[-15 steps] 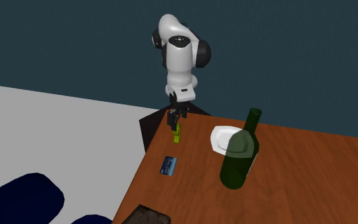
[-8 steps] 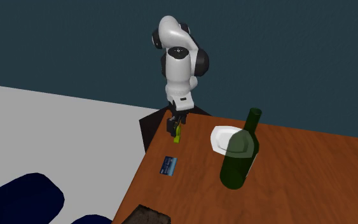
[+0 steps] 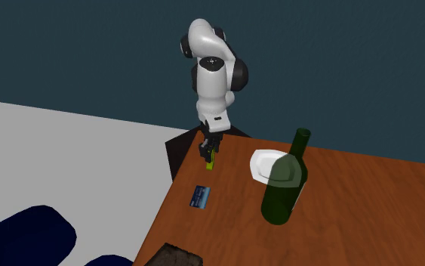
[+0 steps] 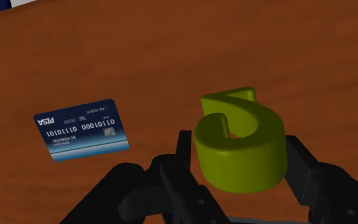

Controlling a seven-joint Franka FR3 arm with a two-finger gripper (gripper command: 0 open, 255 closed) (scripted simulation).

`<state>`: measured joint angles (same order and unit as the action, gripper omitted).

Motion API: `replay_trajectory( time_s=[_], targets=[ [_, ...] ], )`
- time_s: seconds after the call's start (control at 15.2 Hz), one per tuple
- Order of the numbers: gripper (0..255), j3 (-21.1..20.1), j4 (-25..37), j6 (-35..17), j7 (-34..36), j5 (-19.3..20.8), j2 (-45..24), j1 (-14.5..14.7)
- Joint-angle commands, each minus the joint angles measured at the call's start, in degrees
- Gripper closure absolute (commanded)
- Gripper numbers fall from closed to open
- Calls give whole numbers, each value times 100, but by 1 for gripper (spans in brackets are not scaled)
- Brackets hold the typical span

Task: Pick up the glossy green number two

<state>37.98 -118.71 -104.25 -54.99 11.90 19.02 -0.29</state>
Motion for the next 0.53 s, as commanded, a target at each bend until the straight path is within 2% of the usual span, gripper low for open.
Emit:
replay_trajectory(
  time_s=[0.0, 0.13, 0.46],
  targets=[
    [255, 4, -8, -3, 1, 2, -6, -1],
    [255, 3, -16, -3, 0, 8, 3, -5],
    [255, -49, 364, 379, -13, -22, 4, 15]
  ],
)
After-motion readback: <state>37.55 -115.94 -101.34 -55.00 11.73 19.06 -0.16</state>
